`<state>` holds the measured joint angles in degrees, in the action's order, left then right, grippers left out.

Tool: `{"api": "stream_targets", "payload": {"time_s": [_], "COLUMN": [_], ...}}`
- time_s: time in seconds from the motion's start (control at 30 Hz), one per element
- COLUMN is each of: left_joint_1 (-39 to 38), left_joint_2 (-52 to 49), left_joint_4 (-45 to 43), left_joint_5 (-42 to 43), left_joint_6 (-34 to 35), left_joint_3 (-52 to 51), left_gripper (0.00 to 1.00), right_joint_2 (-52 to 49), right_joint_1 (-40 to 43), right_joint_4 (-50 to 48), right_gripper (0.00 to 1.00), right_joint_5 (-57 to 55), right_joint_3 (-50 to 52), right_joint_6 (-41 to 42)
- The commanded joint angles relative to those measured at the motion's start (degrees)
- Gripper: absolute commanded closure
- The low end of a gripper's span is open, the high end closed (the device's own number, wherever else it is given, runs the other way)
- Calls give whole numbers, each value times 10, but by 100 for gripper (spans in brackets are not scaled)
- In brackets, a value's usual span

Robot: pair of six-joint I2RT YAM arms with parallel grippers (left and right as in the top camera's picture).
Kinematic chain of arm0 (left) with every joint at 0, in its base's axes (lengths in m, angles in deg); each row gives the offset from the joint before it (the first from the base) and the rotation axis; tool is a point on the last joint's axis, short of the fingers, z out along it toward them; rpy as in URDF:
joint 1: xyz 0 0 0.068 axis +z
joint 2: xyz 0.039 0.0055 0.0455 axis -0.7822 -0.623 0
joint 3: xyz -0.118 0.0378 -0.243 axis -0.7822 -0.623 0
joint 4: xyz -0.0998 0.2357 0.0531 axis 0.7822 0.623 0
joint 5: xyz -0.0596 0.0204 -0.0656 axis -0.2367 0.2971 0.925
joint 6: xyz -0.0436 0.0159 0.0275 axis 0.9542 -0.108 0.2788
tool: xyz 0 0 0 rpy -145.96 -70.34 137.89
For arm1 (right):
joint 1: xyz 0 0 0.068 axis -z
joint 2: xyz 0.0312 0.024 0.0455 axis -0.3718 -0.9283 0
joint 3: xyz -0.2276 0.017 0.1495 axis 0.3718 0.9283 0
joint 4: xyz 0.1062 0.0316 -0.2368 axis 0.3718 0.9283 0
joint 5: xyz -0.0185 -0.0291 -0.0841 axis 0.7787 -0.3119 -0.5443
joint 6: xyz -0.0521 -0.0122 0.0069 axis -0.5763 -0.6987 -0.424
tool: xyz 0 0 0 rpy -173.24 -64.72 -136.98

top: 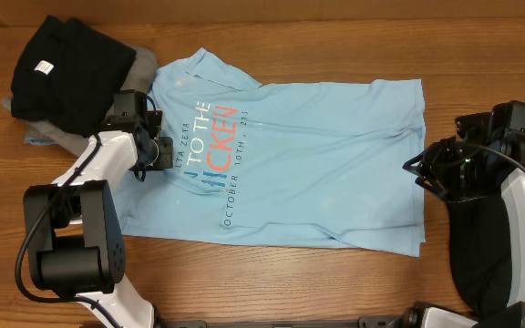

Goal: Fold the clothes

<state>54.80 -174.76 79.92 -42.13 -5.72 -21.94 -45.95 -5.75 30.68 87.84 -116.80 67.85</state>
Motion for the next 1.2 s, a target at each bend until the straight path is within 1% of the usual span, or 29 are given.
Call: {"api": "stream_targets", "payload": {"time_s": [0.0, 0.13, 0.33, 0.4, 0.47, 0.5, 0.63, 0.73, 0.83, 0.87, 0.9, 0.93, 1.0, 1.07, 1.17], "left_joint_1": [-4, -3, -3, -3, -3, -3, -3, -3, -1, -1, -1, -1, -1, 0, 0], "left_joint_2": [2, 3, 6, 6, 6, 6, 6, 6, 6, 6, 6, 6, 6, 6, 6], "left_joint_4": [0, 16, 85, 113, 141, 153, 202, 227, 242, 245, 249, 253, 254, 255, 255], "left_joint_5": [-13, -13, -13, -13, -13, -13, -32, -43, -42, -42, -42, -42, -42, -42, -42], "left_joint_6": [2, 2, 2, 2, 2, 1, 2, 1, 2, 2, 2, 2, 2, 2, 2], "left_joint_3": [-5, 2, 55, 82, 108, 120, 165, 192, 210, 214, 218, 221, 222, 223, 223], "left_gripper": [96, 96, 96, 96, 96, 96, 96, 96, 96, 96, 96, 96, 96, 96, 96], "right_joint_2": [0, 0, 0, 0, 0, 0, 0, 0, 0, 0, 0, 0, 0, 0, 0], "right_joint_1": [0, 0, 9, 16, 22, 26, 43, 59, 65, 65, 65, 65, 65, 65, 65], "right_joint_4": [-2, 6, 24, 34, 45, 54, 68, 59, 44, 38, 35, 31, 25, 11, -26], "right_gripper": [57, 58, 58, 58, 51, 50, 51, 53, 64, 66, 67, 67, 56, 56, 56], "right_joint_5": [-13, -37, -108, -128, -156, -166, -177, -176, -160, -152, -145, -141, -140, -142, -142], "right_joint_3": [2, 2, 2, 2, 3, 3, 18, 59, 113, 130, 145, 159, 187, 216, 261], "right_joint_6": [-4, 5, 72, 82, 82, 83, 103, 126, 138, 138, 138, 138, 138, 147, 188]}}
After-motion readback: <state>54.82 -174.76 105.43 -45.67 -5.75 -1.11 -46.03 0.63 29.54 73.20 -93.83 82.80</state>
